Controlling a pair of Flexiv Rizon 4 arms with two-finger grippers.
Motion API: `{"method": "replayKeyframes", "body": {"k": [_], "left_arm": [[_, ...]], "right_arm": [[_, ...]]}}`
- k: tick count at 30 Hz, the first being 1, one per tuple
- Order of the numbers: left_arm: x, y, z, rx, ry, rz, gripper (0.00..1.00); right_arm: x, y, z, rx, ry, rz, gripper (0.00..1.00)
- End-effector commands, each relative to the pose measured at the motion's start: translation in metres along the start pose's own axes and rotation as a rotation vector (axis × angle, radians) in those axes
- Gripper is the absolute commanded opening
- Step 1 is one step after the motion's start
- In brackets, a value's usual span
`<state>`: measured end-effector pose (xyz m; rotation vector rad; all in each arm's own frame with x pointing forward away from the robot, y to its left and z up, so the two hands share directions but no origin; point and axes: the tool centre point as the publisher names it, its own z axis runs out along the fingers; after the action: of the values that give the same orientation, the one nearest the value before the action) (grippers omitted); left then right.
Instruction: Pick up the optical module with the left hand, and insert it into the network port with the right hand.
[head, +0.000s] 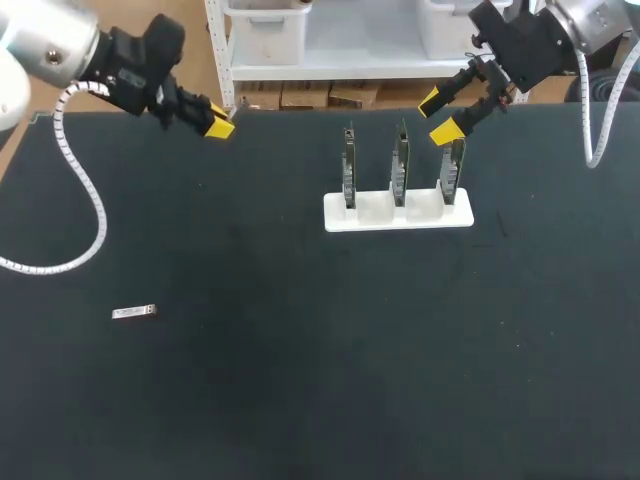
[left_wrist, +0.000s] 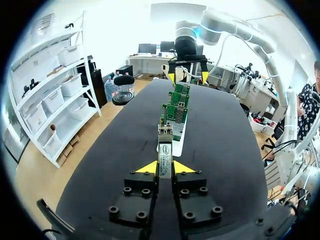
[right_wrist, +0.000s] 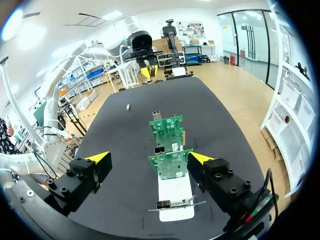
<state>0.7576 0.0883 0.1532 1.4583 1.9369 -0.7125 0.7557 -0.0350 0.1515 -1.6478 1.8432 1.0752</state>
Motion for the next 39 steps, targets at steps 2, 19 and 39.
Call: {"method": "replayKeyframes", "body": {"k": [2, 19, 39], "left_arm": [[0.001, -0.001, 0.000, -0.003, -0.004, 0.002, 0.00], [-0.106, -0.034, 0.031, 0.207, -0.344, 0.107, 0.00], [-0.138, -0.047, 0.063, 0.225, -0.387, 0.142, 0.00]], "right_arm": [[0.000, 0.002, 0.000, 0.005, 0.000, 0.000, 1.00], [0.000, 0.002, 0.000, 0.005, 0.000, 0.000, 1.00], [0.000, 0.002, 0.000, 0.005, 0.000, 0.000, 1.00]]}}
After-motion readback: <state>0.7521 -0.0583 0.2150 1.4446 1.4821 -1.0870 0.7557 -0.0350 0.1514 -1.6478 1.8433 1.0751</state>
